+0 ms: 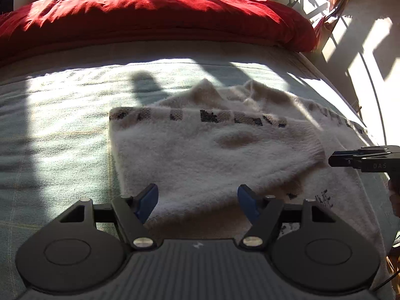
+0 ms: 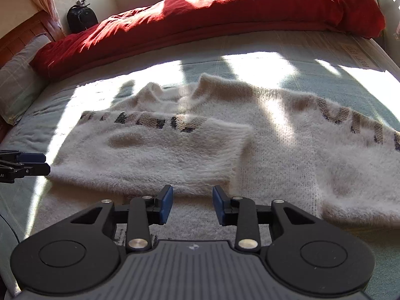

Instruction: Fold clothes

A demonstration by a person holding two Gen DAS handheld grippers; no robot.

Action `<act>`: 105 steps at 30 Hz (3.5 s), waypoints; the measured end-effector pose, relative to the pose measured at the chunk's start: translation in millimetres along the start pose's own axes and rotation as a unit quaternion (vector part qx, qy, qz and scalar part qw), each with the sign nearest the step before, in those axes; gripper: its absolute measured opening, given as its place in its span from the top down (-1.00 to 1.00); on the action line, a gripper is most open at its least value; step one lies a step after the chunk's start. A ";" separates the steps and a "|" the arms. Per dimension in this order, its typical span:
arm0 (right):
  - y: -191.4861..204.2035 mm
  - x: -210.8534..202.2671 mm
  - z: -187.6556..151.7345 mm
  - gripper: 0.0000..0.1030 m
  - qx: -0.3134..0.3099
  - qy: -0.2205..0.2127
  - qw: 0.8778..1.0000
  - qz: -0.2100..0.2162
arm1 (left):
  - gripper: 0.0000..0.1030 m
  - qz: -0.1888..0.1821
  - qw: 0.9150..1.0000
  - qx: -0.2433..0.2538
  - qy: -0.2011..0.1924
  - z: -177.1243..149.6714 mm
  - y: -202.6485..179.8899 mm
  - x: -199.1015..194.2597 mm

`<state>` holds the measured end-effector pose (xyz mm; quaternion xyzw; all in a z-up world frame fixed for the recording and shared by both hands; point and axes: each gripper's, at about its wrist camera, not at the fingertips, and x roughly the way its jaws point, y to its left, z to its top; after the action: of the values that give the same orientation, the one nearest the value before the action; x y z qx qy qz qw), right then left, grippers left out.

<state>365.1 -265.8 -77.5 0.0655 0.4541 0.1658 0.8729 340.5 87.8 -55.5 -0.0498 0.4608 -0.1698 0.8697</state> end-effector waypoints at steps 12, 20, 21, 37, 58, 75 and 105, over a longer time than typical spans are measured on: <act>18.2 -56.9 -73.2 -0.06 0.077 -0.009 0.995 0.070 | -0.58 -0.040 0.999 -0.028 -0.008 -42.0 -68.2 -47.6; 8.2 -51.4 -141.3 -0.07 0.154 0.000 0.987 0.052 | -0.58 0.013 0.999 -0.035 0.012 -119.2 -85.5 -10.1; 6.2 -54.2 -150.5 -0.07 0.159 -0.001 0.986 0.049 | -0.58 0.019 0.999 -0.031 0.017 -128.6 -87.8 -8.0; 12.3 -80.3 -220.8 -0.36 0.174 -0.025 0.984 0.031 | -0.65 0.032 0.998 0.046 -0.025 -214.7 -151.5 -51.9; 23.6 -80.4 -236.2 -0.72 0.156 -0.057 0.985 0.035 | -0.64 0.072 0.992 -0.094 -0.041 -220.5 -75.0 -80.0; 72.4 -65.6 -243.9 -1.00 -0.017 -0.021 0.998 -0.052 | -0.60 0.032 0.985 -0.162 -0.058 -211.6 -45.1 -65.1; 79.0 -68.4 -253.3 -1.00 -0.056 -0.038 0.995 -0.066 | -0.67 0.068 0.996 -0.060 -0.005 -212.0 -117.0 -28.0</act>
<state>104.2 -224.8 -150.5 -0.0077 0.4139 0.1306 0.9009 123.3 2.5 -126.0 -0.0715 0.4685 -0.0824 0.8767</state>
